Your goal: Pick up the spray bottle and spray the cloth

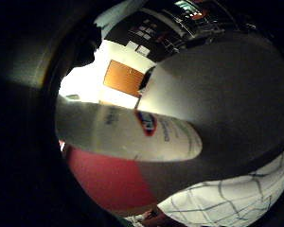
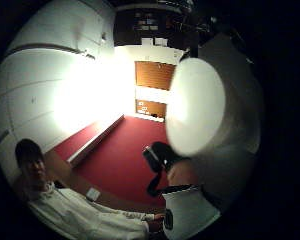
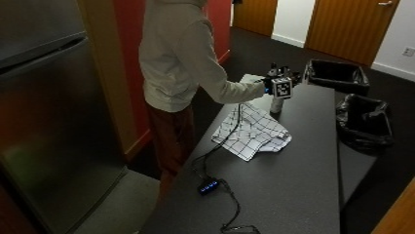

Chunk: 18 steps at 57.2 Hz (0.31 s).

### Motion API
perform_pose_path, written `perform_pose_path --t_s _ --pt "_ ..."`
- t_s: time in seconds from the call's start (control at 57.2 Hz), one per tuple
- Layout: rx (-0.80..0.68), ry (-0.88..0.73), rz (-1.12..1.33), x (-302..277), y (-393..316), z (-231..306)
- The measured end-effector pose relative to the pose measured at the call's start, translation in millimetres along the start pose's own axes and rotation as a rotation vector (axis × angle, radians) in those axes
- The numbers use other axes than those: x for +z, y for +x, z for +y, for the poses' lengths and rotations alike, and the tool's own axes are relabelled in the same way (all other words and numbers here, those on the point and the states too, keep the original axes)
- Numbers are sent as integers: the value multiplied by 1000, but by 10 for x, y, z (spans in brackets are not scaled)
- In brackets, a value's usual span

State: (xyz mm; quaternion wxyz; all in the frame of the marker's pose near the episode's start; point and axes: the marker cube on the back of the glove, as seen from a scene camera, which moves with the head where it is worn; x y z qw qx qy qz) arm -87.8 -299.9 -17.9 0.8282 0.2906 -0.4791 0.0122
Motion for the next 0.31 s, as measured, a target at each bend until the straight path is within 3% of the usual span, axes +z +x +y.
perform_pose_path --t_s 0.157,0.227,0.314 --pt "-23 -75 -102 -638 -376 229" --pt "-38 38 109 -891 -193 162" --pt "-30 -84 132 -1253 -279 567"
